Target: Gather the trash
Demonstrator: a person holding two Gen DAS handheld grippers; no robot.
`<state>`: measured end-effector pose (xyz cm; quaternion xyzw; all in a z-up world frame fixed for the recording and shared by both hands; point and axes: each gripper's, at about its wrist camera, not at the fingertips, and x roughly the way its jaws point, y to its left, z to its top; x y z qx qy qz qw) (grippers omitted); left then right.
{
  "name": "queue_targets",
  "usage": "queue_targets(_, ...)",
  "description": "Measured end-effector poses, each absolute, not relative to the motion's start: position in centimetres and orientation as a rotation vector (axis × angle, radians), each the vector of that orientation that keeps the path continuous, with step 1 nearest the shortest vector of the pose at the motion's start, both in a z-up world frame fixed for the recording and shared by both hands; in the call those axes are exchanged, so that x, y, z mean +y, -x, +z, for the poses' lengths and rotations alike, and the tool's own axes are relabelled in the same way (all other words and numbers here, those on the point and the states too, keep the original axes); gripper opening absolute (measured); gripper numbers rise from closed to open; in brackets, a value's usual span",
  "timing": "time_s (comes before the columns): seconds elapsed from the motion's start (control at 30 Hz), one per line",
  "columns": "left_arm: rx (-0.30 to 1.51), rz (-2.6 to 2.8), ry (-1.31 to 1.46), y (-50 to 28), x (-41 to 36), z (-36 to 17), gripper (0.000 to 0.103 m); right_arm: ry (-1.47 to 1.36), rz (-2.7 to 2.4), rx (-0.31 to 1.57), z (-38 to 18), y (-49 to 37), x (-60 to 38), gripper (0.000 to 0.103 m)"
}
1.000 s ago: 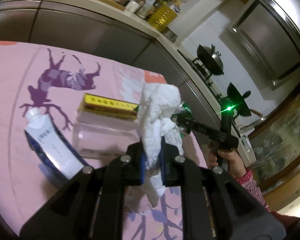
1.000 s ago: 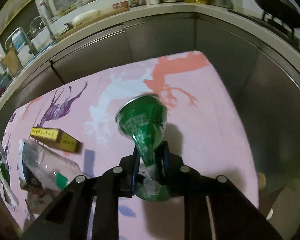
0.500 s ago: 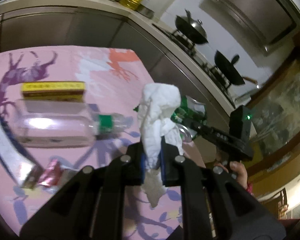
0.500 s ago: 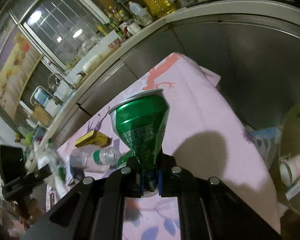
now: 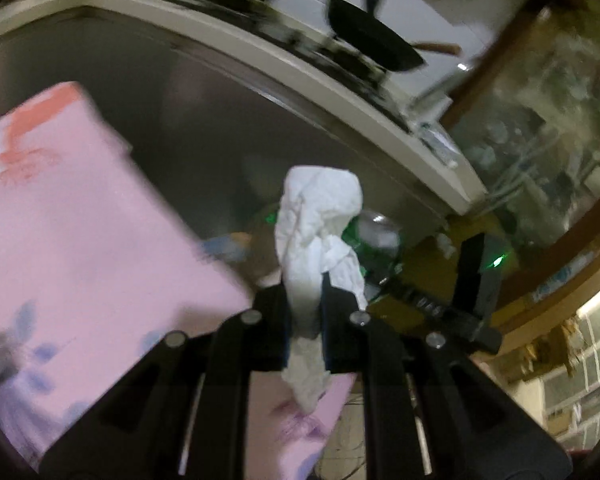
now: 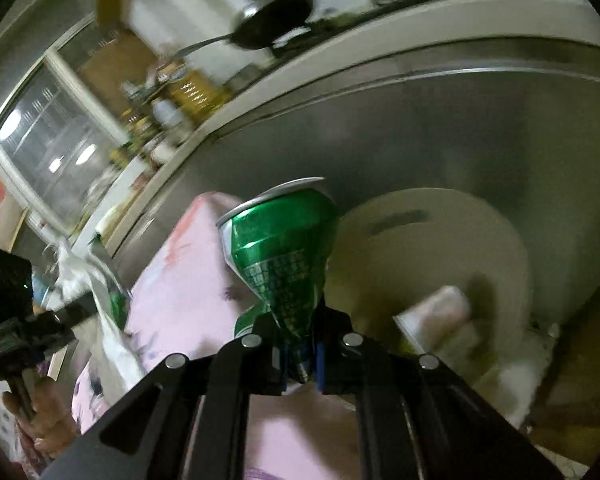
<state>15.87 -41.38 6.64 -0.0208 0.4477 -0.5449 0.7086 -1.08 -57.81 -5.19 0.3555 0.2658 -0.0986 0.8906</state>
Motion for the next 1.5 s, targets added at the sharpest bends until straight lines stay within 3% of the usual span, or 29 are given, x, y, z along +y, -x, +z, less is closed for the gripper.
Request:
queue_targets(0.27, 1.040, -1.353, 0.041, -15.4, -49.2, 4.1, 0.011, -0.735, -0.262, 0.557, -7.5, 3.0, -59.9, 0.006)
queue_targets(0.83, 1.023, -1.512, 0.081, -14.5, -47.4, 4.4, 0.011, -0.780, -0.197, 0.492, -7.4, 2.7, -59.8, 0.006)
queue_targets(1.07, 1.014, -1.426, 0.057, -14.6, -40.1, 4.6, 0.011, -0.767, -0.096, 0.454, -5.2, 1.9, -57.2, 0.006)
queue_targets(1.27, 1.055, -1.164, 0.065, -16.3, -28.5, 2.7, 0.011, -0.739, 0.062, 0.494, -4.6, -1.1, -52.0, 0.006)
queue_targets(1.37, 1.134, -0.965, 0.075, -17.9, -24.3, 0.8, 0.022, -0.715, 0.126, 0.541, -4.7, -3.0, -49.0, 0.006)
queue_targets(1.5, 1.160, -0.857, 0.120, -18.9, -20.9, -0.1, 0.023, -0.676, 0.192, 0.589, -4.7, -4.4, -45.4, 0.006)
